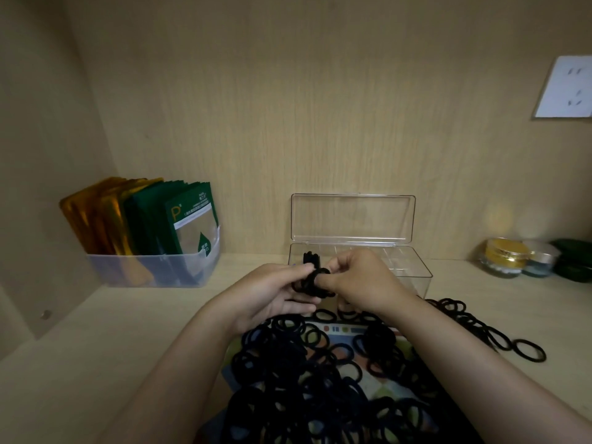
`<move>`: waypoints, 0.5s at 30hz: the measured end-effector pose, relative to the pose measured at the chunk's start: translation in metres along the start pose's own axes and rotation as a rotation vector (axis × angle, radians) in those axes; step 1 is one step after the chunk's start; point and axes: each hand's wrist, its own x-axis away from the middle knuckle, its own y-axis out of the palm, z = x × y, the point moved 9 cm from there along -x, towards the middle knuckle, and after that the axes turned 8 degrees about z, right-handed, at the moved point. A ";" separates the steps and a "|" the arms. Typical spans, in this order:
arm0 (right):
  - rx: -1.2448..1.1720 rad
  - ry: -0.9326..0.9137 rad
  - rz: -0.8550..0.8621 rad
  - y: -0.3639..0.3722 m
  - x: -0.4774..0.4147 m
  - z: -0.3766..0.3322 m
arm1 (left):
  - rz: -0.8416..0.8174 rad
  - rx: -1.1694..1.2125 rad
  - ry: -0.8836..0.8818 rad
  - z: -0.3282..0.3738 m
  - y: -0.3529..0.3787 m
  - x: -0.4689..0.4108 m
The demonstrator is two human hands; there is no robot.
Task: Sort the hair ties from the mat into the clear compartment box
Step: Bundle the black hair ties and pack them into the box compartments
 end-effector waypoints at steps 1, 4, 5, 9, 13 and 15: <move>0.033 -0.016 0.029 -0.002 -0.001 -0.001 | -0.016 -0.048 0.015 0.000 0.001 0.000; 0.066 -0.022 0.050 -0.004 0.000 -0.003 | -0.037 -0.092 0.043 0.000 0.000 0.002; 0.066 -0.012 0.029 -0.003 0.001 -0.003 | -0.035 -0.069 0.042 0.000 -0.002 0.001; -0.061 0.037 -0.078 0.001 0.002 -0.001 | -0.034 -0.024 0.037 0.001 -0.008 0.003; -0.163 0.092 -0.147 0.006 0.006 0.001 | -0.071 -0.049 0.049 0.003 -0.004 0.007; -0.174 0.124 -0.181 0.007 0.007 0.001 | -0.087 -0.050 0.054 0.004 -0.002 0.007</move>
